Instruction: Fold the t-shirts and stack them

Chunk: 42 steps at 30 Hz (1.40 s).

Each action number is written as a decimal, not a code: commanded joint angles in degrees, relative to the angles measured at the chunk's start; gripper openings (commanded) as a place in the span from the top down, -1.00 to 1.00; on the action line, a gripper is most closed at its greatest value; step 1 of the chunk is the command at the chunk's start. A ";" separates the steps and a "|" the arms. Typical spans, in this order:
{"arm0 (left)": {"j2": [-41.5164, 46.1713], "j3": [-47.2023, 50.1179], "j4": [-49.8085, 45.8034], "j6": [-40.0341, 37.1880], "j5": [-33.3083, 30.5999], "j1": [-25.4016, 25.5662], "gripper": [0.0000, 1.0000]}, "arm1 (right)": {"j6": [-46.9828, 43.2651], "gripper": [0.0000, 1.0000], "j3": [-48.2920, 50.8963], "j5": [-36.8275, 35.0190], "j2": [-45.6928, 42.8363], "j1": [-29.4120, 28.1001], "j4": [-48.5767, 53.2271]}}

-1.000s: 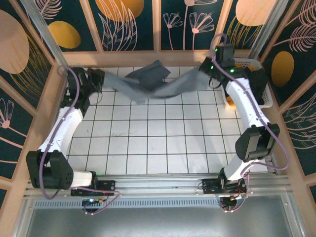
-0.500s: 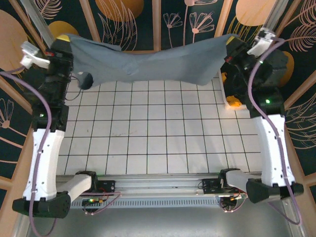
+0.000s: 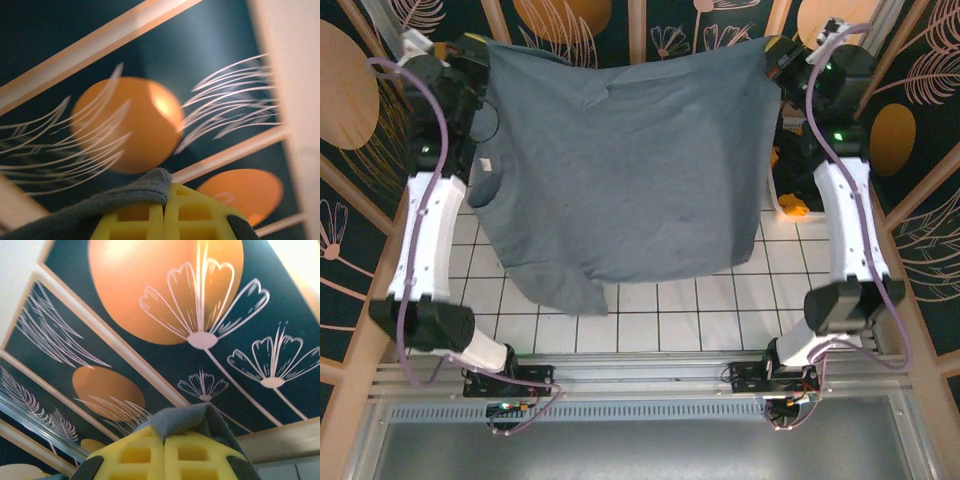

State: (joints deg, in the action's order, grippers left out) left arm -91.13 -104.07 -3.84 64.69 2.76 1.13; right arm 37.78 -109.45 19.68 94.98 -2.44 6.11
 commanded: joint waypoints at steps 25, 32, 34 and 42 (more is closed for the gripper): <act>33.81 46.73 -2.05 1.74 -1.73 -5.17 0.50 | 1.43 1.00 42.61 -5.48 -26.21 3.28 0.50; 36.94 70.49 -8.59 4.04 4.82 -5.17 -0.30 | -0.16 -0.28 67.85 -0.38 -31.17 2.53 11.86; 36.16 69.96 -13.20 3.78 5.61 -4.68 -0.26 | -1.44 -0.29 67.62 -2.25 -30.55 1.82 16.79; 29.14 64.06 -19.28 2.02 8.72 2.67 0.09 | -3.42 -0.11 65.69 -5.71 -29.28 -0.88 17.95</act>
State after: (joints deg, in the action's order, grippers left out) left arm -58.65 -36.60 -20.45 67.72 8.75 -0.01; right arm 36.27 -41.17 16.08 64.66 -1.78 23.49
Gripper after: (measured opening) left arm 0.499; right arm 0.578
